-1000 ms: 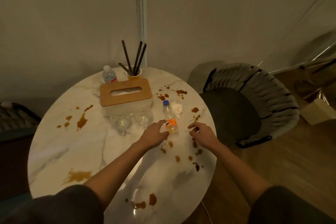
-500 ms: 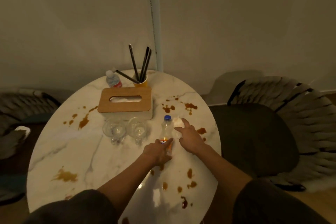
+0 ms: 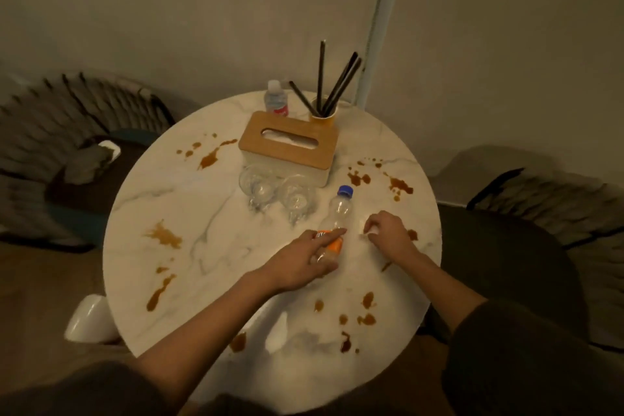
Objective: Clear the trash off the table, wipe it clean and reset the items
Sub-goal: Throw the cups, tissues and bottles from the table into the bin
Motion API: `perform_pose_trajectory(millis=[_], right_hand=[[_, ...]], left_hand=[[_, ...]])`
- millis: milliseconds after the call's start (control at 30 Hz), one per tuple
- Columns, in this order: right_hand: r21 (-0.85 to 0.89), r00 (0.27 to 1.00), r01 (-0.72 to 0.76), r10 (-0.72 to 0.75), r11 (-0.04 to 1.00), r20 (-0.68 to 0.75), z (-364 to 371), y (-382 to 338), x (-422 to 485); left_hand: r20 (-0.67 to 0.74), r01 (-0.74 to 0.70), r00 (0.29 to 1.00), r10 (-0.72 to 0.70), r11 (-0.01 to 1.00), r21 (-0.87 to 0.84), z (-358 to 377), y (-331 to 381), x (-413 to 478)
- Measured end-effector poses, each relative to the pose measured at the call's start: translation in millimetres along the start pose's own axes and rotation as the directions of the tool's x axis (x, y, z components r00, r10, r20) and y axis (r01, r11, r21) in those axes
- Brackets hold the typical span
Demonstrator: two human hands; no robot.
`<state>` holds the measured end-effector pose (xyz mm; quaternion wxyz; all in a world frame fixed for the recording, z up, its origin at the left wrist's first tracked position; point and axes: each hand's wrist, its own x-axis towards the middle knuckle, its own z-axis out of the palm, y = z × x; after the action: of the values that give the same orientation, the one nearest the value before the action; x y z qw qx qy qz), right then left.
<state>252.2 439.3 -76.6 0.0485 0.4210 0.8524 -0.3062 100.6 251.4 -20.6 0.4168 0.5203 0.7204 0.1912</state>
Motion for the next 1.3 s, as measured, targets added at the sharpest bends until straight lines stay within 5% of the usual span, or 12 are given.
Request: perform_pose_trajectory(millis=[233, 633, 867, 1033, 1300], right_hand=[[0.3, 0.98, 0.196, -0.178, 0.933, -0.088, -26, -88, -53], [0.047, 0.829, 0.555, -0.557, 0.83, 0.051, 58, -289, -143], [0.111, 0.846, 0.507, -0.518, 0.855, 0.128, 166, -381, -189], [0.217, 0.86, 0.424, -0.466, 0.879, 0.207, 231, -423, -191], [0.307, 0.9, 0.231, -0.323, 0.923, 0.293, 327, -459, -155]], left_hand=[[-0.283, -0.073, 0.959, 0.016, 0.979, -0.193, -16, -27, -88], [-0.571, -0.112, 0.803, -0.17, 0.898, -0.425, -15, -101, -290], [-0.58, 0.003, 0.779, -0.238, 0.926, -0.377, -32, -202, -406], [-0.498, 0.154, 0.826, -0.265, 0.955, -0.253, -68, -266, -454], [-0.191, 0.348, 0.901, -0.39, 0.911, -0.222, -98, -366, -457]])
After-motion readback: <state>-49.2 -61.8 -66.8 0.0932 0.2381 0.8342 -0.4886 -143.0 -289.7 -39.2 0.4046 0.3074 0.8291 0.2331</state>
